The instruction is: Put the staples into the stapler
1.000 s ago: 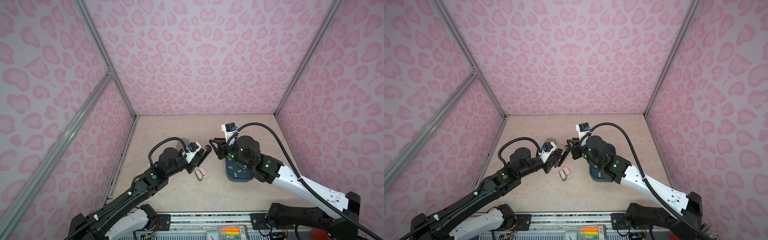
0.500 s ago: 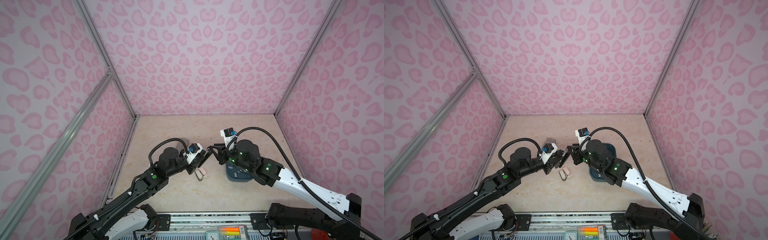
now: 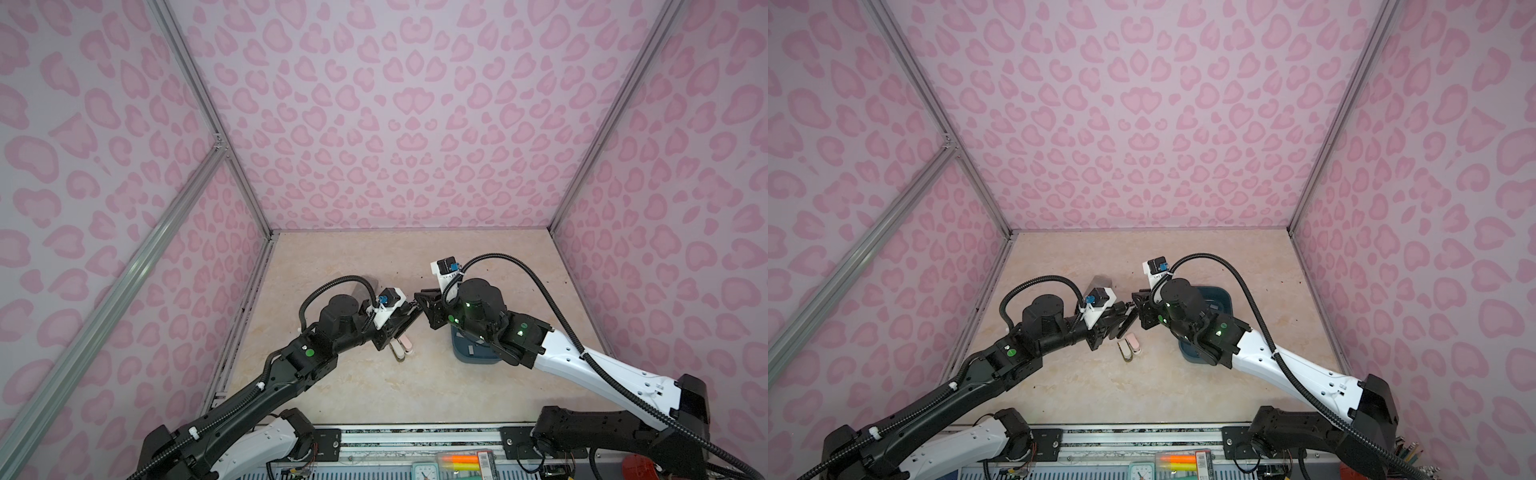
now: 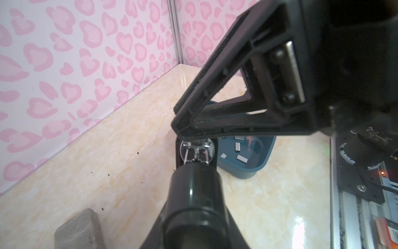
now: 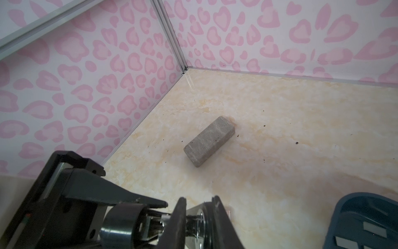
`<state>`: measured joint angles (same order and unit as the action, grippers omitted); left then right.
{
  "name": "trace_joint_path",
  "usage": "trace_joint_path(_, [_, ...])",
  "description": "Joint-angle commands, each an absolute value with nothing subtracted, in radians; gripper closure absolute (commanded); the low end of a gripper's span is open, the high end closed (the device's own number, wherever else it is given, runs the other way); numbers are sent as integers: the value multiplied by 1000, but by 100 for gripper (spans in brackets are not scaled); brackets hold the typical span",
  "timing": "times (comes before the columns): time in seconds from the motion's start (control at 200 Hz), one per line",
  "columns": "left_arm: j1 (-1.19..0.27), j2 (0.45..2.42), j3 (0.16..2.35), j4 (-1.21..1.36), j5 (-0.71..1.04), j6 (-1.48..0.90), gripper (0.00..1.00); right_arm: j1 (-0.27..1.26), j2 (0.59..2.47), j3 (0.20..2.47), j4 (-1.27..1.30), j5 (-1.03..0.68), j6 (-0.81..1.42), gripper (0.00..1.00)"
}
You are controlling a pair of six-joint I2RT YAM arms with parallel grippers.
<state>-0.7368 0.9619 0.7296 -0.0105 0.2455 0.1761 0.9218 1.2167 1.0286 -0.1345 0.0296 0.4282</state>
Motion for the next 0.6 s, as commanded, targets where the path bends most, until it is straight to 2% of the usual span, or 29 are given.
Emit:
trace_joint_path(0.0, [-737, 947, 742, 82, 264, 186, 96, 922, 1239, 1022, -136, 50, 445, 79])
trace_joint_path(0.335, [-737, 929, 735, 90, 271, 185, 96, 923, 1234, 890, -96, 139, 500, 81])
trace_joint_path(0.595, [-738, 907, 726, 104, 290, 179, 96, 923, 1209, 784, -15, 135, 529, 81])
